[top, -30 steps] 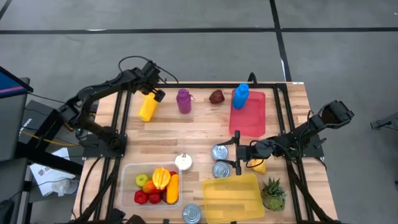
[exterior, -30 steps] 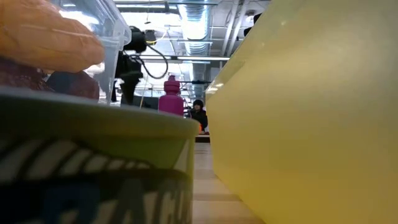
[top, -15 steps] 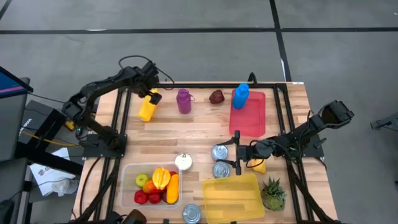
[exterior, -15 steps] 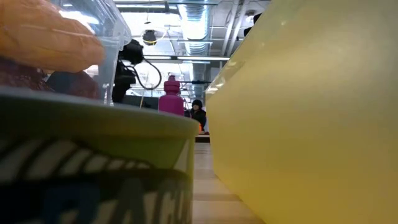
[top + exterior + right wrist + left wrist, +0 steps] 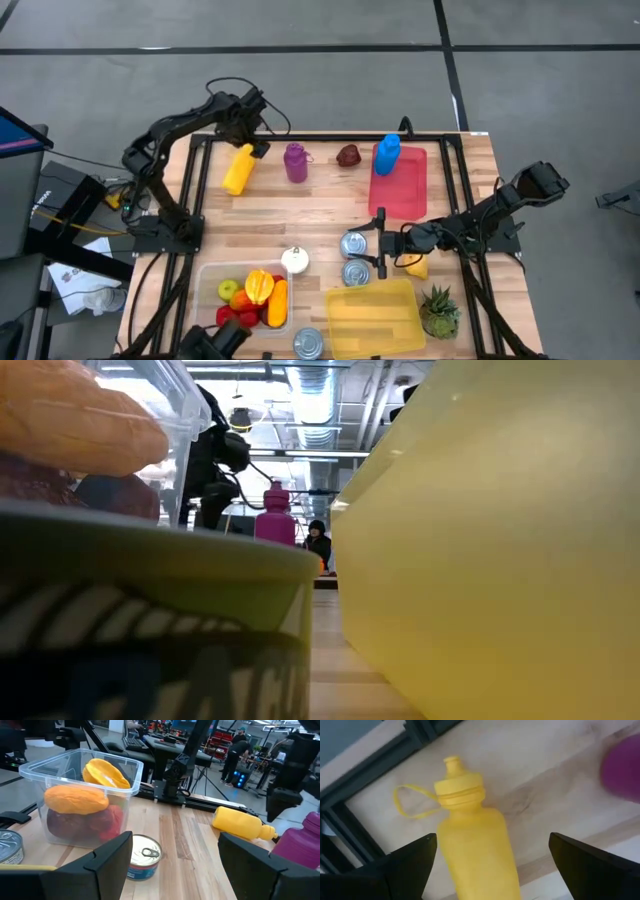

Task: Pick & Place Food Item
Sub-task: Put the yellow water bottle into the red bin

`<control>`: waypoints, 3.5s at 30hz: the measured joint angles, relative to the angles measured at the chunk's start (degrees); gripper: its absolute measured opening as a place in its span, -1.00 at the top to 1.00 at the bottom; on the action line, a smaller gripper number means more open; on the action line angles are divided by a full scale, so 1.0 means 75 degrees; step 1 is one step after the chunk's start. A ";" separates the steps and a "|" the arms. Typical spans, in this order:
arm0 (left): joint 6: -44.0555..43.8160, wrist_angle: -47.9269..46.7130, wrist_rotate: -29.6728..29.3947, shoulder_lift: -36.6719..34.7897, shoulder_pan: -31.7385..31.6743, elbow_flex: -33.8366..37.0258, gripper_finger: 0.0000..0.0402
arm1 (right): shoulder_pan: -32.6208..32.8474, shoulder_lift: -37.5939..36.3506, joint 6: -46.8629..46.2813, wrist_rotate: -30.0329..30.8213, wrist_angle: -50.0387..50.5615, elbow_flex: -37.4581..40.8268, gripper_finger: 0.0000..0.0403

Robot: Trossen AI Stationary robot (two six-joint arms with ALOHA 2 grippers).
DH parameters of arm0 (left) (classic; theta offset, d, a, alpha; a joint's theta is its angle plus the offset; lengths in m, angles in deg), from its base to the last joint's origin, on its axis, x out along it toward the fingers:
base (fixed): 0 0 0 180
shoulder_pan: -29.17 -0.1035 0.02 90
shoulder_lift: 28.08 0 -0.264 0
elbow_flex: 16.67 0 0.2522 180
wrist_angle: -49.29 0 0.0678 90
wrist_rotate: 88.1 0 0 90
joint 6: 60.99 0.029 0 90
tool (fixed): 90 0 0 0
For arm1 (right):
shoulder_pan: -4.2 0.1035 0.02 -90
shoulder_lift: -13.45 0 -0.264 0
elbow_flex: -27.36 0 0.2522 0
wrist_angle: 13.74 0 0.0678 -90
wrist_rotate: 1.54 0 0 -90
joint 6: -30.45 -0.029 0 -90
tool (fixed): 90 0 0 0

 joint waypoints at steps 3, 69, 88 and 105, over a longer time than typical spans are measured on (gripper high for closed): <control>-0.0009 -0.0422 0.0041 0.0355 -0.0025 -0.0552 -0.89 | -0.0015 0.0000 -0.0062 -0.0002 0.0000 -0.0002 -0.40; -0.0062 -0.2674 -0.0974 0.0679 -0.0730 0.0527 1.00 | 0.0009 0.0003 0.0514 -0.0034 -0.0176 -0.0195 -0.40; 0.1377 -0.1035 0.2233 0.0682 -0.0026 0.0735 1.00 | 0.0006 0.0003 0.0607 -0.0032 0.0003 -0.0349 -0.40; 0.2353 0.0187 0.2502 -0.1818 0.1160 0.0541 1.00 | -0.0188 0.0003 0.0588 0.0003 0.0068 -0.0349 -0.40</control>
